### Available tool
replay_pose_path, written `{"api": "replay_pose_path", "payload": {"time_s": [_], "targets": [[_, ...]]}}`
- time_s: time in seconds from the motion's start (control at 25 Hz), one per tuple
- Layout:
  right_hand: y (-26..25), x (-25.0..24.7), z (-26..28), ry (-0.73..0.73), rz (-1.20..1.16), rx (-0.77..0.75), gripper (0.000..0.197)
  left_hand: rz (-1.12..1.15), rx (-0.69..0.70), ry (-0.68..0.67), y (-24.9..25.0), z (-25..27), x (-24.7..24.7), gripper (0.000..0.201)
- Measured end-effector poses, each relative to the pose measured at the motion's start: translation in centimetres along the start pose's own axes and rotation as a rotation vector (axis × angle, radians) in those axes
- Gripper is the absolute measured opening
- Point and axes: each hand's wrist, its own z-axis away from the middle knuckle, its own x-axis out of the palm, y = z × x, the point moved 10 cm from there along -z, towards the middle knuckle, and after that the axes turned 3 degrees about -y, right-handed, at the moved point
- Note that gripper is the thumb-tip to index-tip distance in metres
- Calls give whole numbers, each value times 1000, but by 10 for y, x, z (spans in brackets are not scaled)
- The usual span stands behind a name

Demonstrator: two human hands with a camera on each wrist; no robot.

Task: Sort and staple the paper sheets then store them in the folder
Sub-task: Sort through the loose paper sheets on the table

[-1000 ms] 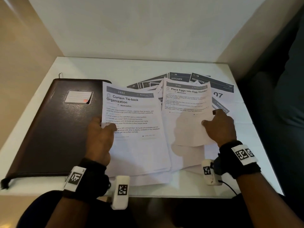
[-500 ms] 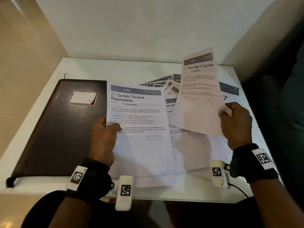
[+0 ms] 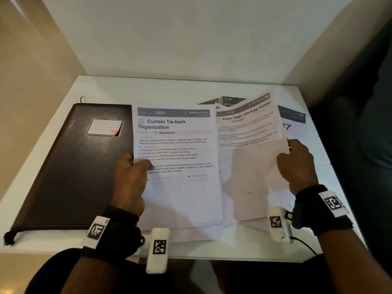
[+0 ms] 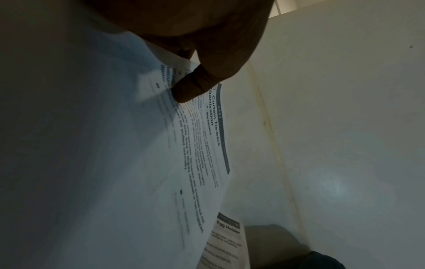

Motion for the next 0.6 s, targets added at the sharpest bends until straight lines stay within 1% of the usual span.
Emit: {"api": "replay_pose_path", "payload": {"time_s": [0.08, 0.12, 0.16, 0.2, 0.24, 0.28, 0.32, 0.36, 0.4, 0.44, 0.48, 0.52, 0.6], "targets": [[2, 4, -1, -44, 60, 22, 40, 8, 1, 1, 1, 0, 0, 38], [0, 3, 1, -15, 131, 16, 40, 19, -2, 1, 1, 0, 1, 37], [-10, -1, 8, 50, 250, -34, 40, 33, -11, 4, 1, 0, 0, 37], [-26, -2, 18, 130, 336, -147, 42, 53, -20, 1, 1, 0, 0, 36], [-43, 6, 29, 142, 334, -294, 44, 70, -31, 1, 1, -1, 0, 36], [-55, 24, 40, 16, 221, -380, 45, 92, -41, -6, 0, -2, 1, 35], [-60, 49, 52, -215, 33, -352, 45, 103, -49, -21, 0, -2, 2, 36], [-60, 79, 70, -491, -175, -240, 43, 115, -53, -48, 0, -4, 4, 37], [-58, 101, 86, -691, -320, -137, 39, 121, -60, -67, -1, -3, 6, 37], [-61, 111, 97, -792, -398, -112, 36, 134, -59, -77, 0, -2, 8, 33], [-62, 115, 99, -818, -437, -128, 33, 125, -47, -77, 1, -1, 8, 29], [-65, 115, 99, -801, -463, -156, 30, 125, -34, -88, 5, 3, 10, 26], [-68, 107, 92, -678, -511, -189, 22, 112, -9, -97, 10, 8, 13, 24]]}}
